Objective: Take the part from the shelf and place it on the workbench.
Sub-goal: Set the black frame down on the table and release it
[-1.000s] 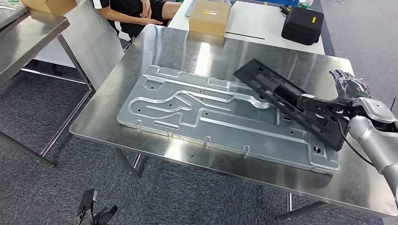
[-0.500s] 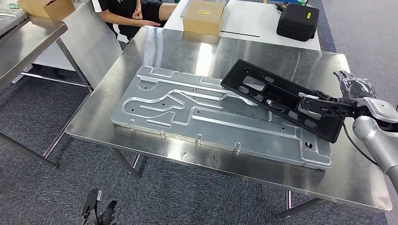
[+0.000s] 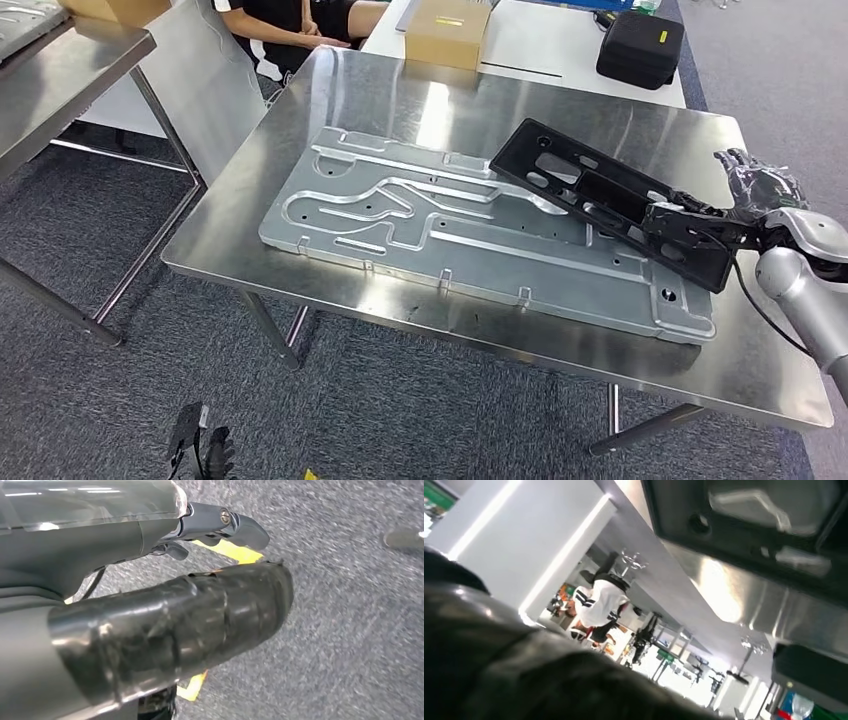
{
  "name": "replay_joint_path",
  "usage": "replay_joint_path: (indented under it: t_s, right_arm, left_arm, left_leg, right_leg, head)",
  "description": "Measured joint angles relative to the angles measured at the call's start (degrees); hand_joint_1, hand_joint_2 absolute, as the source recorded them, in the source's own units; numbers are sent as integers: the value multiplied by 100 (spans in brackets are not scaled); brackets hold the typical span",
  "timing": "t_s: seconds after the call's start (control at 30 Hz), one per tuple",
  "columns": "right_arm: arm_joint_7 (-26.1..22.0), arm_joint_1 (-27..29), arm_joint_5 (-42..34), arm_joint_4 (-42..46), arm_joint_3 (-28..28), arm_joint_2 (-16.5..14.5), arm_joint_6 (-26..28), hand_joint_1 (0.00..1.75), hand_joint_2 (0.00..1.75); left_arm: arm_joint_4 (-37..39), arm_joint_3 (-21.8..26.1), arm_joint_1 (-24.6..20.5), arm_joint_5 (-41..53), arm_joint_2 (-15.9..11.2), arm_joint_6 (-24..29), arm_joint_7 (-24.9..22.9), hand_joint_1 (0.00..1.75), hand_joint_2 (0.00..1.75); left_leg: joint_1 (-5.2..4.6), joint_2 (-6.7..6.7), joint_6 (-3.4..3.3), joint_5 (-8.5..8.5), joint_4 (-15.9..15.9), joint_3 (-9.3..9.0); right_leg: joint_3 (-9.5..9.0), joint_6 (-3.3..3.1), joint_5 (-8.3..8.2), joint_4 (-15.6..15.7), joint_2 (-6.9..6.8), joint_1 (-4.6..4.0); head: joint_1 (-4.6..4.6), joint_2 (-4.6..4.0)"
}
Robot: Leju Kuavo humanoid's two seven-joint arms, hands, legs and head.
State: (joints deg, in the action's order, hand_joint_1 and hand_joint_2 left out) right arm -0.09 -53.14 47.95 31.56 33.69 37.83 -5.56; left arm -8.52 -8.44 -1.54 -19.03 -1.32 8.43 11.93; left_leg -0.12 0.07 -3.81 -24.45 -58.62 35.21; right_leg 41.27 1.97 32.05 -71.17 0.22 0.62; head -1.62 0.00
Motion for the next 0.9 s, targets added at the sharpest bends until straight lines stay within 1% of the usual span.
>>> replay_joint_path:
  t_s: [0.03,0.07,0.1,0.13,0.17,0.2,0.23,0.27,0.3,0.33,0.37,0.4,0.43,0.47,0.5,0.53,0.57,0.6,0.63,0.67,0.7,0.73,0.77,0.8,0.83,0.87,0.9]
  right_arm:
    - [-2,2,19,0,-1,4,-30,0,0]
    - [-6,2,40,1,-1,12,-66,0,0]
    - [-11,-6,63,3,-1,27,-109,0,0]
    - [-17,-26,84,11,-1,51,-152,0,0]
    - [-23,-65,109,25,-1,86,-197,0,0]
    - [-30,-115,135,46,-1,122,-241,0,0]
    - [-36,-174,164,69,-2,162,-284,0,0]
    - [-42,-244,203,87,-2,204,-341,0,0]
    - [-45,-311,246,107,-3,241,-409,0,0]
    - [-51,-390,298,131,-3,287,-507,0,0]
    - [-63,-488,351,165,-2,337,-630,0,0]
    - [-82,-602,395,221,-2,393,-777,0,0]
    - [-103,-742,429,290,0,460,-939,0,0]
    - [-121,-900,451,369,3,532,-1100,0,0]
    - [-131,-1061,463,451,6,604,-1246,0,44]
    - [-129,-1208,469,529,10,670,-1365,0,44]
    - [-116,-1327,466,602,15,733,-1454,0,87]
    - [-98,-1417,442,673,21,798,-1514,0,131]
    - [-78,-1485,399,746,34,864,-1561,0,131]
    - [-55,-1536,341,820,52,935,-1590,0,175]
    - [-32,-1580,270,896,73,1016,-1610,0,175]
    - [-10,-1613,200,969,96,1087,-1621,0,175]
    - [13,-1634,134,1033,121,1149,-1621,0,175]
    - [35,-1646,71,1089,148,1215,-1622,0,175]
    - [56,-1648,17,1140,179,1275,-1623,0,175]
    - [76,-1649,-27,1181,212,1333,-1625,0,175]
    - [94,-1653,-61,1219,246,1394,-1630,0,175]
  left_arm:
    - [0,1,0,-1,-1,-4,0,0,0]
    - [0,1,0,-1,-1,-11,0,0,0]
    - [0,2,0,-2,-2,-20,0,0,0]
    - [0,2,0,-5,-2,-31,0,0,0]
    - [0,2,0,-9,0,-43,0,0,0]
    - [0,2,-1,-14,3,-57,-1,0,0]
    - [0,2,-1,-17,7,-73,-1,0,0]
    - [0,2,-1,-20,10,-91,-2,0,0]
    - [0,2,1,-28,12,-108,-4,0,0]
    - [0,3,6,-43,8,-122,-6,0,0]
    - [0,3,12,-58,4,-137,-13,0,0]
    - [0,4,18,-75,1,-151,-21,0,0]
    - [0,4,22,-88,-3,-165,-30,0,0]
    - [0,4,22,-99,-3,-179,-39,0,0]
    - [0,4,20,-111,-3,-189,-44,0,0]
    - [0,4,19,-122,-4,-195,-49,0,0]
    - [0,4,18,-132,-4,-198,-54,0,0]
    - [0,4,17,-137,-4,-198,-61,0,0]
    - [0,4,14,-140,-4,-198,-67,0,0]
    - [0,4,9,-142,-4,-196,-73,0,0]
    - [0,4,3,-143,-6,-188,-80,0,0]
    - [0,4,1,-143,-8,-174,-87,0,0]
    - [0,4,1,-142,-11,-155,-95,0,0]
    - [0,4,6,-141,-18,-131,-104,0,0]
    - [1,4,15,-140,-24,-109,-111,0,0]
    - [1,5,15,-139,-29,-94,-116,0,0]
    - [1,5,13,-139,-35,-82,-122,0,0]
  left_leg:
    - [-10,1,-2,40,-2,57]
    - [-20,2,-1,80,-4,113]
    - [-27,1,2,121,-6,164]
    - [-31,-2,8,158,-7,207]
    - [-34,-3,18,196,-8,242]
    - [-36,-4,39,238,-3,268]
    - [-33,-5,65,278,5,286]
    - [-26,-5,96,319,13,297]
    - [-21,-6,130,365,31,301]
    - [-22,-12,161,389,41,314]
    - [-25,-16,194,348,16,346]
    - [-27,-20,228,213,-82,403]
    - [-20,-23,262,-26,-296,490]
    - [-1,-23,294,-321,-623,594]
    - [22,-22,322,-585,-1010,692]
    - [44,-20,346,-744,-1357,750]
    - [62,-18,364,-773,-1574,739]
    - [76,-17,377,-687,-1599,632]
    - [86,-17,382,-546,-1424,429]
    - [93,-20,381,-447,-1090,149]
    - [86,-27,370,-438,-671,-151]
    - [73,-40,339,-462,-347,-369]
    - [52,-55,307,-512,-120,-502]
    - [25,-69,264,-530,-19,-530]
    - [18,-74,212,-475,-8,-485]
    - [15,-61,160,-413,24,-448]
    - [17,-47,99,-332,46,-393]
  right_leg:
    - [55,4,131,-274,-1,4]
    - [18,-1,159,-365,-1,5]
    - [-140,-16,85,-223,-2,2]
    - [-410,-42,-53,136,-3,-8]
    - [-711,-78,-149,593,-6,-26]
    - [-951,-109,-240,973,-14,-53]
    - [-1098,-138,-290,1224,-20,-82]
    - [-1141,-164,-307,1331,-25,-110]
    - [-1123,-185,-364,1332,-28,-128]
    - [-1105,-224,-420,1363,-31,-111]
    - [-1074,-261,-483,1396,-41,-91]
    - [-1029,-303,-554,1426,-51,-66]
    - [-966,-335,-627,1448,-61,-43]
    - [-885,-351,-685,1441,-68,-45]
    - [-797,-360,-741,1426,-68,-46]
    - [-709,-354,-796,1409,-68,-47]
    - [-623,-344,-851,1393,-66,-48]
    - [-537,-328,-905,1375,-60,-47]
    - [-454,-307,-954,1350,-56,-45]
    - [-375,-281,-998,1317,-54,-39]
    - [-297,-250,-1038,1275,-49,-37]
    - [-245,-214,-1079,1247,-51,-34]
    - [-211,-177,-1119,1228,-54,-30]
    - [-194,-136,-1169,1231,-56,-19]
    - [-188,-97,-1222,1249,-54,-3]
    - [-155,-65,-1206,1235,-40,14]
    - [-104,-40,-1094,1161,-27,25]
  head:
    - [0,0]
    - [0,0]
    - [0,0]
    - [0,0]
    - [-1,0]
    - [-6,1]
    - [-4,1]
    - [-3,1]
    - [-2,1]
    - [4,0]
    - [3,0]
    - [1,0]
    - [0,0]
    - [-2,0]
    - [-3,0]
    - [-2,0]
    - [-2,0]
    - [-2,0]
    - [-2,0]
    - [-2,0]
    - [-2,0]
    - [0,0]
    - [2,0]
    - [5,0]
    - [5,0]
    - [2,0]
    - [2,0]
